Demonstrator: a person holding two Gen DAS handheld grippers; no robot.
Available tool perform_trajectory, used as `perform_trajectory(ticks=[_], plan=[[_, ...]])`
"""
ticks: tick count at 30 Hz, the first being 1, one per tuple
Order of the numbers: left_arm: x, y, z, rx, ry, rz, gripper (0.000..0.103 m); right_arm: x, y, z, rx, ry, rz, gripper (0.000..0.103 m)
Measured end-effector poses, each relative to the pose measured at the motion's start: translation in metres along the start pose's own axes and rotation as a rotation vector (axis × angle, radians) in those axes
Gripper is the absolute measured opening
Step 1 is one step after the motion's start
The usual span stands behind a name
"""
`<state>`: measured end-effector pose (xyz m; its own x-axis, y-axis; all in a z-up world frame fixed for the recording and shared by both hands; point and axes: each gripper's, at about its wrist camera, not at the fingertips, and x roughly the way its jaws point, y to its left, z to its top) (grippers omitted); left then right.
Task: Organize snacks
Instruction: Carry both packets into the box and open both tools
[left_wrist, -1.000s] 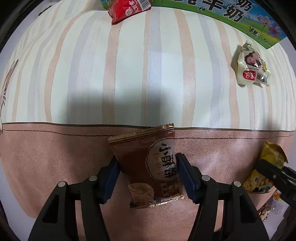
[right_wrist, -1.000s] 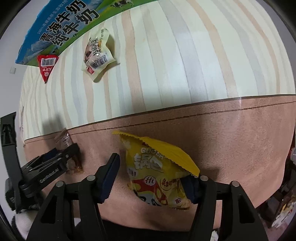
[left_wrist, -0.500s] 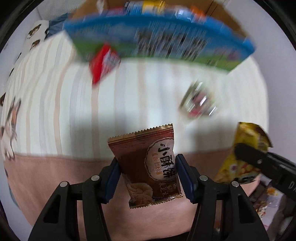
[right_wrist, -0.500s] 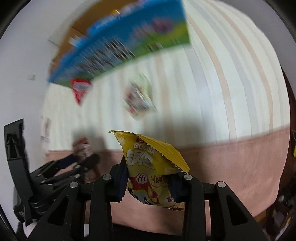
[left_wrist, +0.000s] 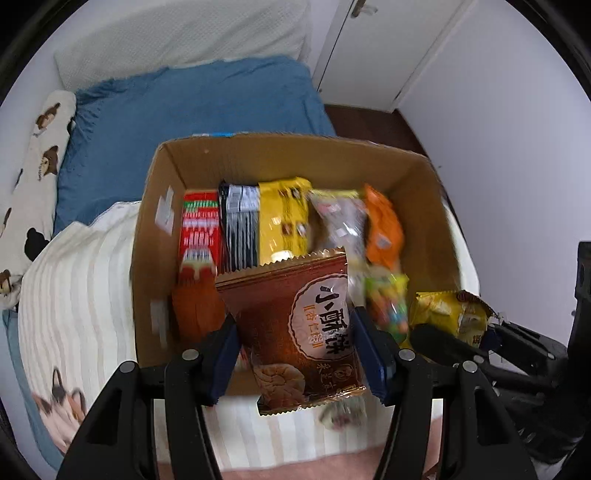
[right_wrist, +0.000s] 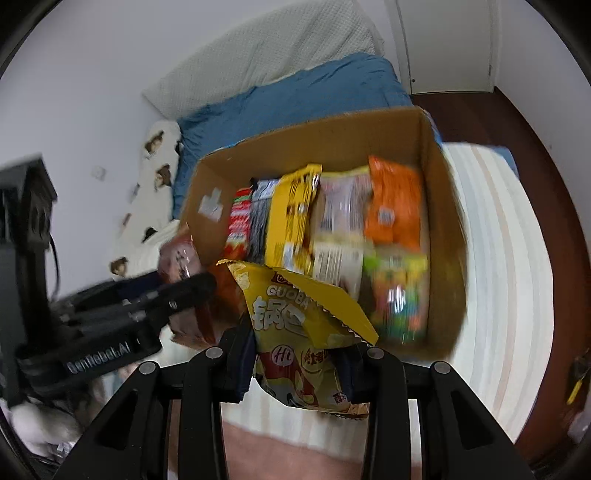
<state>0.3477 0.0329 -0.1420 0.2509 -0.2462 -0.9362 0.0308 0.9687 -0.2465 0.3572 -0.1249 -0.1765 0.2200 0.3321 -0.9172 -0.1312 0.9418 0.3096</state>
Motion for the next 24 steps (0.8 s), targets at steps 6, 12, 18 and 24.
perform_trajectory(ticks=[6,12,18,24], plan=[[0.056,0.024,0.05,-0.04,0.1,0.017,0.056,0.057,-0.003,0.055,-0.002,0.074,-0.045,0.039],[0.096,0.042,0.071,-0.08,0.195,-0.007,0.058,0.105,-0.015,0.083,0.013,0.166,-0.067,0.063],[0.102,0.051,0.074,-0.09,0.183,0.003,0.089,0.108,-0.028,0.086,0.038,0.164,-0.085,0.091],[0.094,0.049,0.064,-0.084,0.169,0.006,0.093,0.087,-0.033,0.078,0.033,0.13,-0.13,0.094]])
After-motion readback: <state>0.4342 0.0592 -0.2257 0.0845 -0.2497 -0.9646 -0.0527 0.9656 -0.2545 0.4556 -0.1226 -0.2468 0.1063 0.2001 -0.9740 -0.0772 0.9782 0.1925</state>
